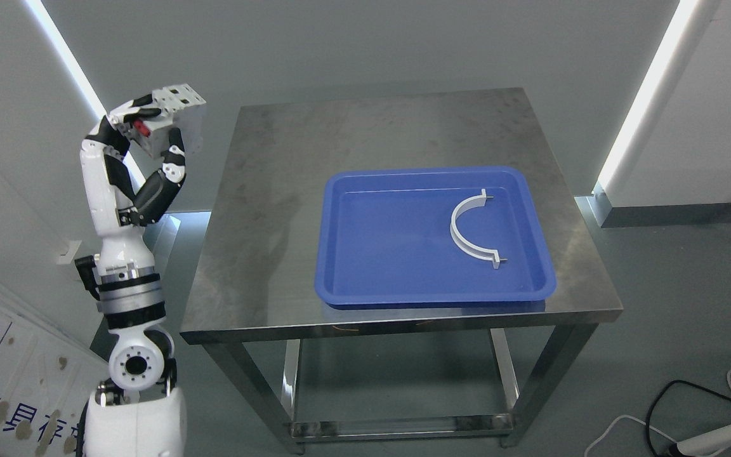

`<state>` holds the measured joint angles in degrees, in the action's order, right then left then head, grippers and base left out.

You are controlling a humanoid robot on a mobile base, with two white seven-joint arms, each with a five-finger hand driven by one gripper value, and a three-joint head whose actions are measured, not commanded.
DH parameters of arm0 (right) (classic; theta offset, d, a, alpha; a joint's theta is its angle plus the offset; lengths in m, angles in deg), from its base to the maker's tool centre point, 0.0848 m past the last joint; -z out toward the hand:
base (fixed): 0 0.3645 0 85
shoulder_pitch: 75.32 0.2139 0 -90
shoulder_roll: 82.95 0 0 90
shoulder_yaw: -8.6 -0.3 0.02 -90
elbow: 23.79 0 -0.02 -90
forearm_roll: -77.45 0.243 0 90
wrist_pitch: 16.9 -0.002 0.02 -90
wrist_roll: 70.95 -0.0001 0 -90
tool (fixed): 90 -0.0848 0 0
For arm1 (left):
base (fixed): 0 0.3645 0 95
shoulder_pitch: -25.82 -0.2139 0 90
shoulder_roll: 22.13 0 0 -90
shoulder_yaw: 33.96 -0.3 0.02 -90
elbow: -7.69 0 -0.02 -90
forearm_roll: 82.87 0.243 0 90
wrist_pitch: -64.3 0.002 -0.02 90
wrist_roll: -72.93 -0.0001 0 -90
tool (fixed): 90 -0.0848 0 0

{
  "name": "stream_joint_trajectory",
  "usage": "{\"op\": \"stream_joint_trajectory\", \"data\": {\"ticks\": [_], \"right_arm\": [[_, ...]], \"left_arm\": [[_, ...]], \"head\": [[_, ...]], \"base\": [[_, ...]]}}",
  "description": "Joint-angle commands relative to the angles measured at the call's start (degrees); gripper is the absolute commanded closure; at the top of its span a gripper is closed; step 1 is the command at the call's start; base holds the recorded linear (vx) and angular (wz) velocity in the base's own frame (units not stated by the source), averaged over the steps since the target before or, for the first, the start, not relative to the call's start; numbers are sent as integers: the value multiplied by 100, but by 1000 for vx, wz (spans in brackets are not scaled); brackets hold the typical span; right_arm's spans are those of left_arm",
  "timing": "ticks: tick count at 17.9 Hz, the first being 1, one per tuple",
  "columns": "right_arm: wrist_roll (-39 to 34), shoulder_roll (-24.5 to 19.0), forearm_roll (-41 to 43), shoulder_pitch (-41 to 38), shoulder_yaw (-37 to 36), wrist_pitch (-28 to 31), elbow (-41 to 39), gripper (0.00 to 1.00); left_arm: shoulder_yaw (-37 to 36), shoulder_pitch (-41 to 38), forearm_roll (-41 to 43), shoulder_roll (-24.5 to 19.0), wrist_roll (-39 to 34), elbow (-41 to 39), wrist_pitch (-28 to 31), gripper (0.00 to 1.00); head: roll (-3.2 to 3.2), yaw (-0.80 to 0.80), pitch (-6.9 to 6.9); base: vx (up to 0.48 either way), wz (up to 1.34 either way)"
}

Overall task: Place circuit breaker on shelf
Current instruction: 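Lift the circuit breaker up and out of the tray with the left hand, then hold the breaker raised in the left hand while turning toward the bin shelf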

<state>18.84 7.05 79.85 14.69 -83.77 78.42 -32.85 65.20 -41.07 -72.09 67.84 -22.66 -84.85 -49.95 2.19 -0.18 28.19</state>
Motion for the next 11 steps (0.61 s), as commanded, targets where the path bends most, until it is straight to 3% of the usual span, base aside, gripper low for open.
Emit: {"op": "stream_joint_trajectory", "data": {"ticks": [1,3,6,11], "right_arm": [[38,100,-2,-89,0,-259,0,0],[38,100,-2,-89,0,-259,0,0],[38,100,6,-89,0,-259,0,0],[38,100,-2,-89,0,-259,0,0]], "left_arm": [[-538,-1159,-85,-97,85,-537,-168,98],[-258,-1133,-251,-97,67,-538,-81,99],[129,-976,-743,-97,49,-538,516,99],[314,-773,-814,-97,49,-538,869,99]], "head": [[0,0,0],[0,0,0],[0,0,0],[0,0,0]], "base": [[0,0],[-38,-48],[-87,-10],[-177,-34]]}}
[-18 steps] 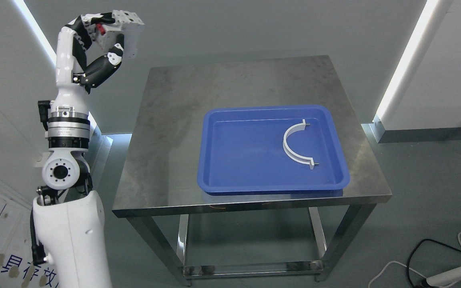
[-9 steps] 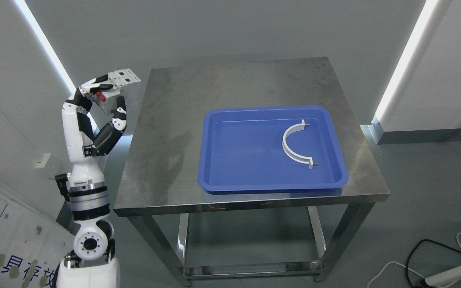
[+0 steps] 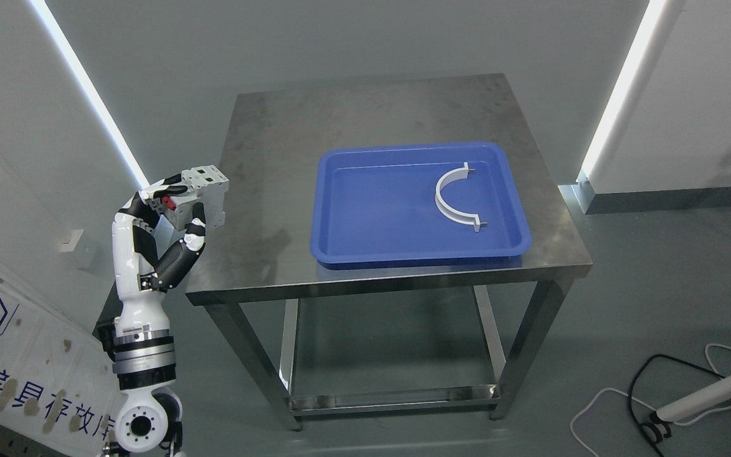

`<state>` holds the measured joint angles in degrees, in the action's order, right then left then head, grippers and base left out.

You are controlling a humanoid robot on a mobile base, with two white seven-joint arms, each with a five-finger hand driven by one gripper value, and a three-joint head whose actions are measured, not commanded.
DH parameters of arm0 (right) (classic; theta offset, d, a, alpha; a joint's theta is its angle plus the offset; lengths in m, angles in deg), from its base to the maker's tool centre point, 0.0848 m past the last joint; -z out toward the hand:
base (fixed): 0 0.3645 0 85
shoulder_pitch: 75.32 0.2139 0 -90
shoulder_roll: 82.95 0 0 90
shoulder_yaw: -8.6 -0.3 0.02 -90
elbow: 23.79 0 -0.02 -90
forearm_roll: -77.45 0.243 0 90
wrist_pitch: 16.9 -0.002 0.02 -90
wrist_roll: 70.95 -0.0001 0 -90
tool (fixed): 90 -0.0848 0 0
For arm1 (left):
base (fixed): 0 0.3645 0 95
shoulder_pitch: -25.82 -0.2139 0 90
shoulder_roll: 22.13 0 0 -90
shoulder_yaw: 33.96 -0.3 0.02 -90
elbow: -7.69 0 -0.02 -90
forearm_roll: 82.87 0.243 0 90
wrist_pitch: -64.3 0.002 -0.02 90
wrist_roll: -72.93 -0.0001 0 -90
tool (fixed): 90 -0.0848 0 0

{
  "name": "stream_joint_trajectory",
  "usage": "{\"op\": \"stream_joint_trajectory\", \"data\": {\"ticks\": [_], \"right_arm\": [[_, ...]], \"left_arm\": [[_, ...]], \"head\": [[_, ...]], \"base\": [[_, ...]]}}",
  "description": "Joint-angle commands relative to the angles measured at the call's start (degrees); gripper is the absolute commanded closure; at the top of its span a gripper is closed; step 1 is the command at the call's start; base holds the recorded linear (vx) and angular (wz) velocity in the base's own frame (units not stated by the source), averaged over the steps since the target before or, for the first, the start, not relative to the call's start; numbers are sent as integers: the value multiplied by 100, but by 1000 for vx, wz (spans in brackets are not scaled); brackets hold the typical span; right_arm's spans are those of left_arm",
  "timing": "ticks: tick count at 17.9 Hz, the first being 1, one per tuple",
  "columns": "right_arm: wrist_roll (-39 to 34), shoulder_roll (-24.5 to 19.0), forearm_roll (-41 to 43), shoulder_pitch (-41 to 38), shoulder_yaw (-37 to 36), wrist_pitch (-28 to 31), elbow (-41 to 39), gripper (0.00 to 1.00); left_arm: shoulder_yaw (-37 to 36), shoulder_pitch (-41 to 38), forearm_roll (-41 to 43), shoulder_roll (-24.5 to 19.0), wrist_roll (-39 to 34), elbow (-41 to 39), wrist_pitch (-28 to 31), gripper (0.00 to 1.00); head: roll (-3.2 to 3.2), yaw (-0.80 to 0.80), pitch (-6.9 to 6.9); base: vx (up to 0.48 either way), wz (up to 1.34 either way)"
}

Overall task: Place circuit breaker on shelf
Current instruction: 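Hold the breaker raised in the left hand while turning toward the bin shelf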

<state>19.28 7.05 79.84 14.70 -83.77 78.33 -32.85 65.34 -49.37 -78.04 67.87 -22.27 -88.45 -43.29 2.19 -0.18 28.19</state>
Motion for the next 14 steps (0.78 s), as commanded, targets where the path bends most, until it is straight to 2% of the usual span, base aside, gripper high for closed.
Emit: {"op": "stream_joint_trajectory", "data": {"ticks": [1,6,14], "right_arm": [[-6,100,7,-90,0,-251,1,0],[-6,100,7,-99,0,-251,1,0],[-6,100,-2,-90,0,-251,1,0]], "left_arm": [[300,66,-298,-100,28,-177,247,99],[257,40,-396,-100,37,-177,221,98],[257,5,-396,-100,37,-177,203,98]], "head": [[0,0,0],[0,0,0],[0,0,0]], "base": [[-180,-45],[-249,-90],[-345,-85]]}}
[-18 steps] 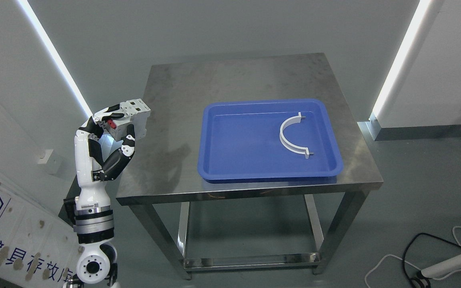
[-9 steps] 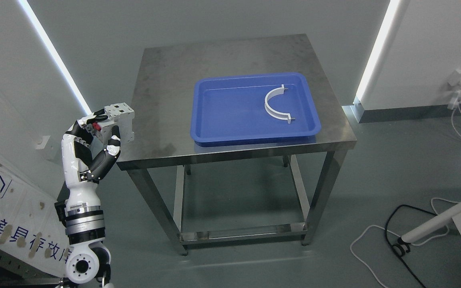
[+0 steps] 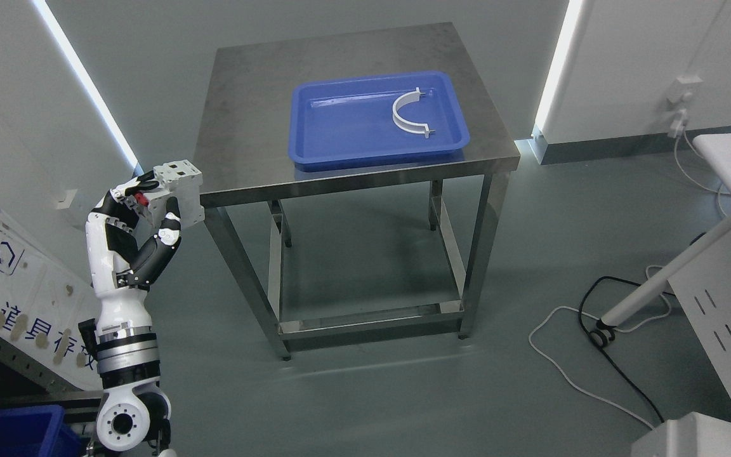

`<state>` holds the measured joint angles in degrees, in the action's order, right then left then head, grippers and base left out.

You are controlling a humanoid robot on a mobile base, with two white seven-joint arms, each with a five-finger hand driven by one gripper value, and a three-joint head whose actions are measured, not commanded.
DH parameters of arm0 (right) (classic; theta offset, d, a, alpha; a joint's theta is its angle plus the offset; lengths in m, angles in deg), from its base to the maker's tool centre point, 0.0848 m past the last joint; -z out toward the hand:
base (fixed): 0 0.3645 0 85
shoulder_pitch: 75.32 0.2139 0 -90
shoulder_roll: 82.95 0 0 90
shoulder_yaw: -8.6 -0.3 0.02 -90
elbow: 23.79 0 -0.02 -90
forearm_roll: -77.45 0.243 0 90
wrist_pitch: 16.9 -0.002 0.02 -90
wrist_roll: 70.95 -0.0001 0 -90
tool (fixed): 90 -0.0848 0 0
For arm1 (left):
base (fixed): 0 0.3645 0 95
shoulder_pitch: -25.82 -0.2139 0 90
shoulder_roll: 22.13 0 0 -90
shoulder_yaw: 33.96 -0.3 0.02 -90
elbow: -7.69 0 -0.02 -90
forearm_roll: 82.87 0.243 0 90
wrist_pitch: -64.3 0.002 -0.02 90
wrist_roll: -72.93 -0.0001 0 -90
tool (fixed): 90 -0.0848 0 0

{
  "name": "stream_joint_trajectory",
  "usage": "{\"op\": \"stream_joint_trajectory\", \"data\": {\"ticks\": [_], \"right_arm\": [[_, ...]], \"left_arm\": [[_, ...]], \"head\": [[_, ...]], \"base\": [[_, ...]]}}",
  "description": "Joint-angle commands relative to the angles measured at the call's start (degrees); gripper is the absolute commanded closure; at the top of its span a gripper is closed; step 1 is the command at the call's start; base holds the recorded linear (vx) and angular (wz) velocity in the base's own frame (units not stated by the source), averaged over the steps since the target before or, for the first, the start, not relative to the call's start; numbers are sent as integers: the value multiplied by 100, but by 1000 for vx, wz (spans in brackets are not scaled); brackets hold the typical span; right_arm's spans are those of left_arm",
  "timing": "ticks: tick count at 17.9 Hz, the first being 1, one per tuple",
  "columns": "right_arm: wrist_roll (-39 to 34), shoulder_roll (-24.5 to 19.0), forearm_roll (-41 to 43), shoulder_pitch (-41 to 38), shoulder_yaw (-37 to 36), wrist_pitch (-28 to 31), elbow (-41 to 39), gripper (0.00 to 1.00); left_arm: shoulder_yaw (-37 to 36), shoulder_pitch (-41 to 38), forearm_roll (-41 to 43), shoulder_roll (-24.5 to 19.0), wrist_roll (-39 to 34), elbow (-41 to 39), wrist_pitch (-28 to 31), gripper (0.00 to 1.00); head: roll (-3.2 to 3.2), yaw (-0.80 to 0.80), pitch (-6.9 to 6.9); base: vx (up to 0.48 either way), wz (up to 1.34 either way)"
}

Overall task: Place circuit breaker on shelf
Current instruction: 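Hold the breaker raised in the left hand while turning toward the bin shelf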

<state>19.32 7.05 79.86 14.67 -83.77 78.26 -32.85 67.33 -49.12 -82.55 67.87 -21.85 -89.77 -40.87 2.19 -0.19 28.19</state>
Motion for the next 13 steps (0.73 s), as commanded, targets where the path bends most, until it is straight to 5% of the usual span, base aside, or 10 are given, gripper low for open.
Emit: {"op": "stream_joint_trajectory", "data": {"ticks": [1,13], "right_arm": [[-10,100,-3,-87,0,-244,0,0],[-10,100,6,-87,0,-244,0,0]], "left_arm": [[58,-29,55,-100,-5,-45,-38,98],[-39,-38,46,-100,21,-45,-99,98]], "head": [[0,0,0],[0,0,0]], "base": [[-336,-121],[-299,13]]}}
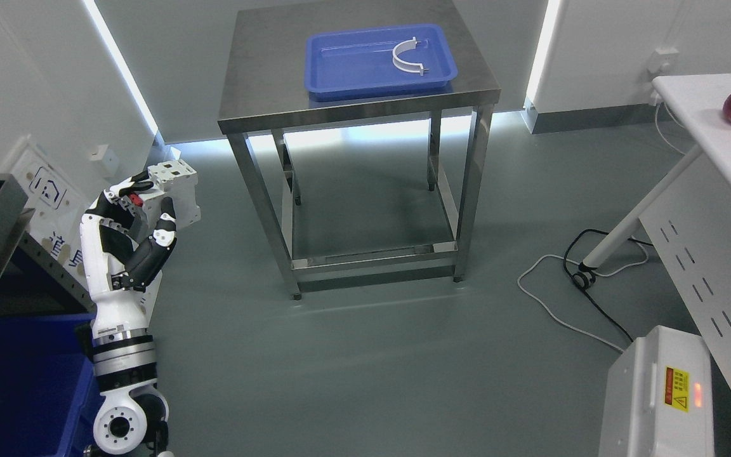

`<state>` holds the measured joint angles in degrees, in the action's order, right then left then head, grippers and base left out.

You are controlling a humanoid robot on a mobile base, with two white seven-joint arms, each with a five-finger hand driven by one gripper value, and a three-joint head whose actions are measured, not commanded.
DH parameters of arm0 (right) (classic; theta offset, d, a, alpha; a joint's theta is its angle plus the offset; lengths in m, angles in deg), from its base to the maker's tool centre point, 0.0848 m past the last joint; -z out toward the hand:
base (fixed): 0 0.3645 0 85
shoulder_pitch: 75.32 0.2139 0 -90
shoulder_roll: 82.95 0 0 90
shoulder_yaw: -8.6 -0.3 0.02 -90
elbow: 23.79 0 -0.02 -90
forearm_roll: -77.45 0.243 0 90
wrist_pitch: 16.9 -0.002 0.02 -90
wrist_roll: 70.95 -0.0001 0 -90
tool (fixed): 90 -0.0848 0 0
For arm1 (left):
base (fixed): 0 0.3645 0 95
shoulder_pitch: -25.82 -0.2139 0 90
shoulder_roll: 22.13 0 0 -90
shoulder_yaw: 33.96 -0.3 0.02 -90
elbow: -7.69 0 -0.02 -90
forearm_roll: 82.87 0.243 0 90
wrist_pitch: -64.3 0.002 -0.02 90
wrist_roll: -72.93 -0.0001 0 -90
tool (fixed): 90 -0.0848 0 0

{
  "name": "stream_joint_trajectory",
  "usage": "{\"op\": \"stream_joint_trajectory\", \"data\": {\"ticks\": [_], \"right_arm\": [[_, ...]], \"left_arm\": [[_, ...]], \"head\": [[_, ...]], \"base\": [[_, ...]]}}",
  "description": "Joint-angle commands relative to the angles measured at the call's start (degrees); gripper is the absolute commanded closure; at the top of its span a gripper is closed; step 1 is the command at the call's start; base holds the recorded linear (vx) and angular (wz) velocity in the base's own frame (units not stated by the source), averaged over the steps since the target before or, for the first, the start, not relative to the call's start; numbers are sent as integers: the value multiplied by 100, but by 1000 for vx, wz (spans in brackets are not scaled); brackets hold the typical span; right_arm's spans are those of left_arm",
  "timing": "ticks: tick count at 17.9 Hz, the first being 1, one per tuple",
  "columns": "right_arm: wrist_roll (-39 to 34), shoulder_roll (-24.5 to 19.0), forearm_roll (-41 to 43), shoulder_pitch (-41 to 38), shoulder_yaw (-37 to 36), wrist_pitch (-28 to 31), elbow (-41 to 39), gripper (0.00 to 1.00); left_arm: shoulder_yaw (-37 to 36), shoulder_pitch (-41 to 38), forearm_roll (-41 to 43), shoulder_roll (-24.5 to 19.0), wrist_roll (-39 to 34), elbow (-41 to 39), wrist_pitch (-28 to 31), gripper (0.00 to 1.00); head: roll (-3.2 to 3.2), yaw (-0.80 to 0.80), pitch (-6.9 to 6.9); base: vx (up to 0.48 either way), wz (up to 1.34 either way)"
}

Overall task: Place circuit breaker on shelf
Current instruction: 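Hold the breaker raised in the left hand while turning toward the bin shelf, then extend the left hand over the blue bin on the shelf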

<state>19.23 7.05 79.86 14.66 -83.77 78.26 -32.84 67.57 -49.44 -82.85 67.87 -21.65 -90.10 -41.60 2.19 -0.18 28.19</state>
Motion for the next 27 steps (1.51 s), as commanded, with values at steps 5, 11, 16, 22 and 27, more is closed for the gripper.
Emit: {"op": "stream_joint_trajectory", "data": {"ticks": [5,11,16,22,27], "right_arm": [[-1,100,-4,-86,0,-244,0,0],[-1,100,-4,-95,0,-244,0,0],[-1,100,5,-86,0,-244,0,0],[-1,100,5,-86,0,-244,0,0],[-1,100,5,-86,0,-244,0,0]], "left_arm": [[-282,-6,77,-100,9,-21,-87,98],[-784,624,86,-100,9,-21,-202,98],[-988,1916,86,-100,-157,-21,804,97],[-539,3076,86,-100,-307,-21,2994,98],[-318,4133,112,-100,-307,241,4455,98]], "head": [[0,0,0],[0,0,0],[0,0,0],[0,0,0],[0,0,0]], "base": [[-238,290],[-167,651],[-142,989],[-83,1227],[2,970]]}}
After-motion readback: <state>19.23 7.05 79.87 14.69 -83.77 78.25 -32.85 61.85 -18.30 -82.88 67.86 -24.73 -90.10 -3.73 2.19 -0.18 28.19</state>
